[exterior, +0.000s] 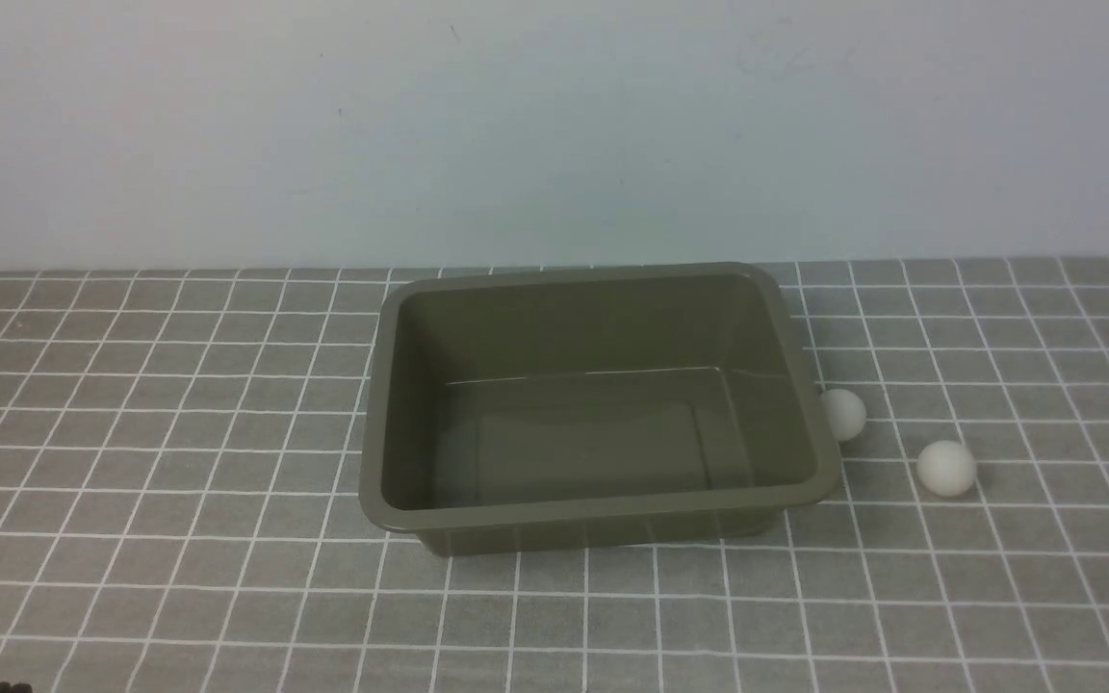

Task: Put the table tennis balls into the box on the grey coffee tablecloth.
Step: 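Reach for and grasp a ping pong ball on the table, then release the ping pong ball into the bin and lift the gripper away, then reach for and grasp a ping pong ball on the table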

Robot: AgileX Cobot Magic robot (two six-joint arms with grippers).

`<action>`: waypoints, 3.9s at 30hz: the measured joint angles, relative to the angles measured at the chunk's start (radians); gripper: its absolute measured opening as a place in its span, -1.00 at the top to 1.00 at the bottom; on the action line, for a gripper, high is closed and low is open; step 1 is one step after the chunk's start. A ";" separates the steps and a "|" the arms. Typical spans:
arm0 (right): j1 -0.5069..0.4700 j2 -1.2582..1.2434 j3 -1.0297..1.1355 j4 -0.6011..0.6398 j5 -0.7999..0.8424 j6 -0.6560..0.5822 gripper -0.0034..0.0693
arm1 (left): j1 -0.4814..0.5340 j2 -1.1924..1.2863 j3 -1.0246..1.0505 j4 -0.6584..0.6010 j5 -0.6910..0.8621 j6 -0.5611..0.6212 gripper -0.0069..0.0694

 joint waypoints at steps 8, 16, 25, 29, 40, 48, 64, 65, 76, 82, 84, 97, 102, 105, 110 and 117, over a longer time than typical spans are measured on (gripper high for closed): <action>0.011 0.257 -0.402 -0.135 0.520 -0.133 0.93 | 0.000 0.000 0.000 0.000 0.000 0.000 0.83; 0.011 0.938 -0.859 -0.281 1.155 -0.291 0.93 | 0.000 0.000 0.000 0.001 0.001 0.000 0.83; 0.011 1.411 -1.107 -0.281 1.233 -0.387 0.93 | 0.000 0.000 0.000 0.001 0.001 0.000 0.83; 0.011 1.577 -1.192 -0.268 1.240 -0.392 0.87 | 0.000 0.000 0.000 0.001 0.001 0.000 0.83; 0.011 1.824 -1.322 -0.204 1.141 -0.409 -0.30 | 0.000 0.000 0.000 0.000 0.001 0.000 0.83; 0.011 1.993 -1.350 -0.212 1.099 -0.399 -0.79 | 0.000 0.000 0.000 0.000 0.001 0.000 0.83; 0.101 1.859 -1.497 -0.071 1.348 -0.488 -0.08 | 0.000 0.000 0.000 0.000 0.001 0.000 0.83; 0.113 1.844 -1.499 -0.060 1.345 -0.493 -0.08 | 0.000 0.000 0.000 0.000 0.001 0.000 0.83; 0.330 1.912 -1.571 -0.036 1.215 -0.546 -0.47 | -0.001 0.000 0.000 0.000 0.001 0.000 0.83; 0.310 1.914 -1.654 -0.213 1.268 -0.455 -0.83 | -0.001 0.000 0.000 0.000 0.001 0.000 0.83; 0.259 1.913 -1.668 -0.316 1.278 -0.383 -0.79 | -0.001 0.000 0.000 0.000 0.001 0.000 0.83; 0.097 2.080 -1.668 -0.222 1.299 -0.365 -0.55 | -0.001 0.000 0.000 0.001 0.001 0.000 0.83; 0.097 2.128 -1.668 -0.171 1.266 -0.367 -0.55 | -0.001 0.000 0.000 0.001 0.001 0.000 0.83; 0.097 2.153 -1.668 -0.164 1.262 -0.367 -0.55 | -0.001 0.000 0.000 0.001 0.001 0.000 0.83; 0.100 2.188 -1.668 -0.156 1.256 -0.367 -0.35 | -0.001 0.000 0.000 0.000 0.001 0.000 0.83; 0.090 2.171 -1.706 -0.255 1.343 -0.368 -0.10 | -0.001 0.000 0.000 0.000 0.001 0.000 0.83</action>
